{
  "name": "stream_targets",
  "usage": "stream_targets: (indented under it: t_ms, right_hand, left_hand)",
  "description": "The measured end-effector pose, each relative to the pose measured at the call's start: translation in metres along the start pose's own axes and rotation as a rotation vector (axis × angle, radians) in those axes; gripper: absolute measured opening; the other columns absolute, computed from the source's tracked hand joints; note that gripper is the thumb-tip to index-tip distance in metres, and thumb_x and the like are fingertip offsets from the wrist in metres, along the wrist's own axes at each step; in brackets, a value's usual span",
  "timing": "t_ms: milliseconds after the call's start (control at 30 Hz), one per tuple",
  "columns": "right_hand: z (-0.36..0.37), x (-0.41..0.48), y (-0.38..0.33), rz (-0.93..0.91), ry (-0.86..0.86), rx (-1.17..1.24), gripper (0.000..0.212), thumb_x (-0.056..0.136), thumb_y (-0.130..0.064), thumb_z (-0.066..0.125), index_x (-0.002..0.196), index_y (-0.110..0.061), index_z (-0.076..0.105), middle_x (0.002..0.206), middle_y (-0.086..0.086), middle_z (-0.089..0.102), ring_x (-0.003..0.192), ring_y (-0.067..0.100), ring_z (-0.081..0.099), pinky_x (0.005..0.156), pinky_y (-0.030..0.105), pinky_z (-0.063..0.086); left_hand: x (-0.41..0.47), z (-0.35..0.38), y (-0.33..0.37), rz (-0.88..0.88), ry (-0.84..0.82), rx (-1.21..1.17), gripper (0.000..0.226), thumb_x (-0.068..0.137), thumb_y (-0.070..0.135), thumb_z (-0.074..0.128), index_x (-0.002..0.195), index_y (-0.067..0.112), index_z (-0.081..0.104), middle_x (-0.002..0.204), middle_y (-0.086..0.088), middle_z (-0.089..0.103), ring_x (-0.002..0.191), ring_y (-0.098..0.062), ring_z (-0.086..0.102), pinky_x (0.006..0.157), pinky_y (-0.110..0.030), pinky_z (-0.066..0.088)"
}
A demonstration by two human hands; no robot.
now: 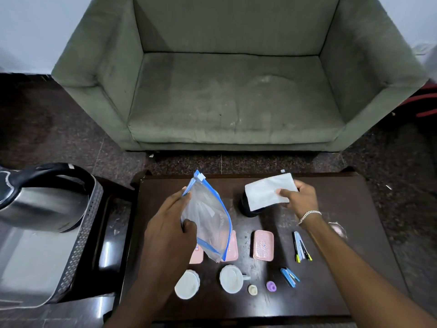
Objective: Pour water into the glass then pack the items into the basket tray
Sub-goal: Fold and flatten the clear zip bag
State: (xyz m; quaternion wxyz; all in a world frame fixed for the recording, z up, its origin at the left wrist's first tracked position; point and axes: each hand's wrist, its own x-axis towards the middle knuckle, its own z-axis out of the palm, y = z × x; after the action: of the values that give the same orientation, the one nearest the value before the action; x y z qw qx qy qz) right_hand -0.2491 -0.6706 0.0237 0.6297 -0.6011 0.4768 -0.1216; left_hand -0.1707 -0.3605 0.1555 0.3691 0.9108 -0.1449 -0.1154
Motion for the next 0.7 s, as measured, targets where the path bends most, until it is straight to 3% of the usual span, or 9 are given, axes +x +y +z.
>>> stream_targets:
  t_ms: [100, 267, 333, 400, 500, 567, 700]
  right_hand:
    - [0.002, 0.005, 0.015, 0.034, 0.046, 0.037, 0.025, 0.078, 0.013, 0.072, 0.081, -0.012, 0.07, 0.087, 0.014, 0.073, 0.077, 0.027, 0.068, 0.059, 0.031, 0.059]
    - [0.001, -0.001, 0.03, -0.011, 0.089, -0.085, 0.034, 0.075, 0.02, 0.066, 0.065, -0.013, 0.065, 0.067, 0.005, 0.062, 0.065, 0.02, 0.057, 0.042, 0.021, 0.05]
    - [0.001, -0.003, 0.031, -0.039, 0.078, -0.164, 0.033, 0.076, 0.02, 0.061, 0.065, -0.012, 0.066, 0.066, 0.007, 0.062, 0.063, 0.021, 0.057, 0.045, 0.025, 0.051]
    - [0.005, -0.004, 0.029, -0.071, 0.077, -0.252, 0.03, 0.077, 0.017, 0.059, 0.067, -0.011, 0.066, 0.065, 0.008, 0.064, 0.061, 0.021, 0.058, 0.049, 0.027, 0.053]
    - [0.016, -0.005, 0.023, -0.155, 0.104, -0.425, 0.023, 0.077, 0.008, 0.06, 0.069, -0.012, 0.068, 0.067, 0.005, 0.069, 0.057, 0.017, 0.06, 0.046, 0.02, 0.05]
    - [0.026, -0.003, 0.018, -0.218, 0.072, -0.557, 0.019, 0.079, 0.004, 0.061, 0.071, -0.012, 0.067, 0.075, 0.009, 0.068, 0.066, 0.022, 0.062, 0.049, 0.022, 0.046]
    - [0.047, 0.003, 0.013, -0.211, -0.003, -0.788, 0.022, 0.08, -0.001, 0.062, 0.071, -0.021, 0.063, 0.093, 0.014, 0.066, 0.096, 0.035, 0.062, 0.071, 0.034, 0.047]
  left_hand:
    - [0.001, 0.0, -0.002, -0.006, 0.0, 0.027, 0.062, 0.08, -0.008, 0.058, 0.136, 0.018, 0.066, 0.143, 0.021, 0.056, 0.109, 0.018, 0.044, 0.084, 0.011, 0.025]
    - [0.003, -0.001, -0.003, -0.013, 0.006, 0.032, 0.061, 0.08, -0.007, 0.06, 0.135, 0.019, 0.067, 0.143, 0.018, 0.058, 0.111, 0.012, 0.049, 0.087, 0.011, 0.024]
    - [0.005, 0.0, -0.003, -0.008, 0.007, 0.033, 0.06, 0.08, -0.007, 0.06, 0.135, 0.018, 0.067, 0.143, 0.018, 0.058, 0.116, 0.008, 0.052, 0.089, 0.011, 0.023]
    - [0.007, 0.001, -0.004, 0.004, 0.013, 0.031, 0.06, 0.08, -0.007, 0.061, 0.135, 0.017, 0.067, 0.143, 0.017, 0.059, 0.114, 0.013, 0.047, 0.087, 0.012, 0.023]
    - [0.008, 0.004, -0.006, 0.018, 0.02, 0.033, 0.06, 0.08, -0.007, 0.061, 0.135, 0.016, 0.067, 0.143, 0.017, 0.059, 0.113, 0.018, 0.042, 0.086, 0.012, 0.023]
    - [0.009, 0.006, -0.007, 0.026, 0.017, 0.029, 0.06, 0.08, -0.007, 0.061, 0.136, 0.016, 0.067, 0.144, 0.017, 0.058, 0.114, 0.016, 0.044, 0.089, 0.011, 0.024]
    - [0.01, 0.009, -0.007, 0.054, 0.001, 0.031, 0.06, 0.081, -0.007, 0.06, 0.137, 0.014, 0.065, 0.144, 0.016, 0.058, 0.116, 0.016, 0.043, 0.092, 0.011, 0.024]
